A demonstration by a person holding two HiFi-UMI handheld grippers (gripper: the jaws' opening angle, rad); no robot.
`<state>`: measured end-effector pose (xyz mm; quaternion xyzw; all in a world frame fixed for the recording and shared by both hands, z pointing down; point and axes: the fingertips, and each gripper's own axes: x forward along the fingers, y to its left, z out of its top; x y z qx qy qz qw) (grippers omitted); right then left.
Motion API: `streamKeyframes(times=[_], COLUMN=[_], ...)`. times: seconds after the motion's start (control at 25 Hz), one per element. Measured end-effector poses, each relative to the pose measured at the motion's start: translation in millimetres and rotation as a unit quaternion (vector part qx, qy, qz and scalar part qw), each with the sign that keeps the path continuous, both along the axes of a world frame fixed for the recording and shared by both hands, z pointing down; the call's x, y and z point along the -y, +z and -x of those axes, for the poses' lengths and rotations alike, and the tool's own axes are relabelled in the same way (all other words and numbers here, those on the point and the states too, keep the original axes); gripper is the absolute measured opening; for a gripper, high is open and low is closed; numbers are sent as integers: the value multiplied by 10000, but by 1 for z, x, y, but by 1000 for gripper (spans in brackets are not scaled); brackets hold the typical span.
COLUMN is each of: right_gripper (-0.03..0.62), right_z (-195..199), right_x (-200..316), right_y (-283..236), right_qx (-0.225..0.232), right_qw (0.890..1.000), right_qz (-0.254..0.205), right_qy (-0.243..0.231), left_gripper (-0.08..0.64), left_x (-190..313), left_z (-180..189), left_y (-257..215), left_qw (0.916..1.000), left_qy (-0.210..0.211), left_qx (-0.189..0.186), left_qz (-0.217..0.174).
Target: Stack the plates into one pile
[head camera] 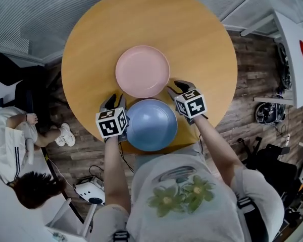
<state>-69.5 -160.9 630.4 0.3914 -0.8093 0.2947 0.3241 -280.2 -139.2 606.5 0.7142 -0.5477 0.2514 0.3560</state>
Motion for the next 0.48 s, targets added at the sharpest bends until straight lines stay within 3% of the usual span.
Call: streamKeyframes(times=[0.48], right_gripper=[150], right_z=[4], right_x=[31], right_y=[27], right_qx=[41], right_qw=[9988], right_qz=[281], right_qy=[397], left_gripper=[193], left_x=[32], left_z=[1], left_y=[31], left_qw=[9994], left_qy=[182], left_qx=[0], left_qz=[303])
